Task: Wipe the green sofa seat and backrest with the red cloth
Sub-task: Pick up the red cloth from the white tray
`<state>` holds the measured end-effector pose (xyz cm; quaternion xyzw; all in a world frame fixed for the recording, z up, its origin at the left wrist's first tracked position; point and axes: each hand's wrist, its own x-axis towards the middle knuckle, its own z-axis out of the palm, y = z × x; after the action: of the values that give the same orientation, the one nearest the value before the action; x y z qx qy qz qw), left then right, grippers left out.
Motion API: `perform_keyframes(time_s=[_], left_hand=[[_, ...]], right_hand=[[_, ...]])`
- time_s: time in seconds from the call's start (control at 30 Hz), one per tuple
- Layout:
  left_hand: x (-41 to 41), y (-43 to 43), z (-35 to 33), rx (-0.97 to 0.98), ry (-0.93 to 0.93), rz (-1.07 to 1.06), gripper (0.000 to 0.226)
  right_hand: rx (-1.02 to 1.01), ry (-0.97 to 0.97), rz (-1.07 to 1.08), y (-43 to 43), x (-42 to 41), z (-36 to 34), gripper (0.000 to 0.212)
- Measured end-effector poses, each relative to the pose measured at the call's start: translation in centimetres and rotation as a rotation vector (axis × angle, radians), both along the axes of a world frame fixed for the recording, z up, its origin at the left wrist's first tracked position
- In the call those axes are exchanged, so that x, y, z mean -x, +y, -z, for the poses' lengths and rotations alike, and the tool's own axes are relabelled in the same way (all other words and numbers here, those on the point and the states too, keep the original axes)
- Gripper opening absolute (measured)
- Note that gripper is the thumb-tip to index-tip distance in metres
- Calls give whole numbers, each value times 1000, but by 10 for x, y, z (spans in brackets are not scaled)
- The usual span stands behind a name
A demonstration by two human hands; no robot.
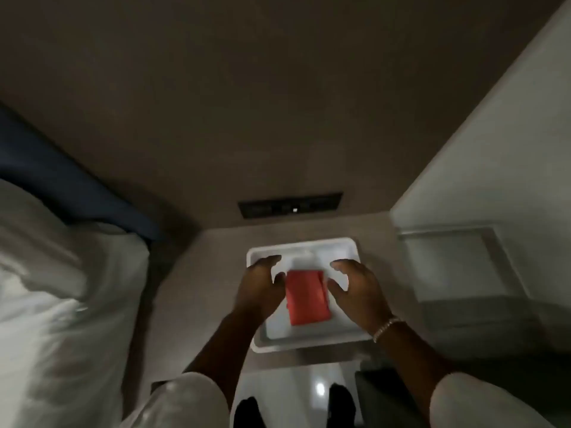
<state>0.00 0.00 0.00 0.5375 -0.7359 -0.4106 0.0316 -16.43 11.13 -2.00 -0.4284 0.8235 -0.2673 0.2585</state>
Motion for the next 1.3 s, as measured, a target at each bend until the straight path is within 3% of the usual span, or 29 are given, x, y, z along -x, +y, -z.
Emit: perform_keyframes(time_s=[0.1,0.23,0.33,0.5,0.7,0.93,1.1,1.3], left_hand=[[9,9,86,-133,-48,-120,47],[24,25,143,-214,-53,-293,40],[37,35,154,-160,0,-488,38],[40,46,131,-197,142,-595,40],[27,95,29,-300,263,-415,46],[34,223,-73,-315,319,92,39],[40,342,-87,-423,311,258,39],[30,541,-56,-559,321,294,36]], right_hand=[[-50,-23,64,-13,-3,77,30],[-109,-47,203,-28,-15,135,34],[-77,-64,301,-31,-24,154,40],[108,-128,475,-22,-27,136,22],[335,-150,794,58,-43,36,14],[436,-321,1232,220,-61,-71,8],[489,-391,1379,362,-72,-92,6],[425,-381,1477,568,-88,-76,11]])
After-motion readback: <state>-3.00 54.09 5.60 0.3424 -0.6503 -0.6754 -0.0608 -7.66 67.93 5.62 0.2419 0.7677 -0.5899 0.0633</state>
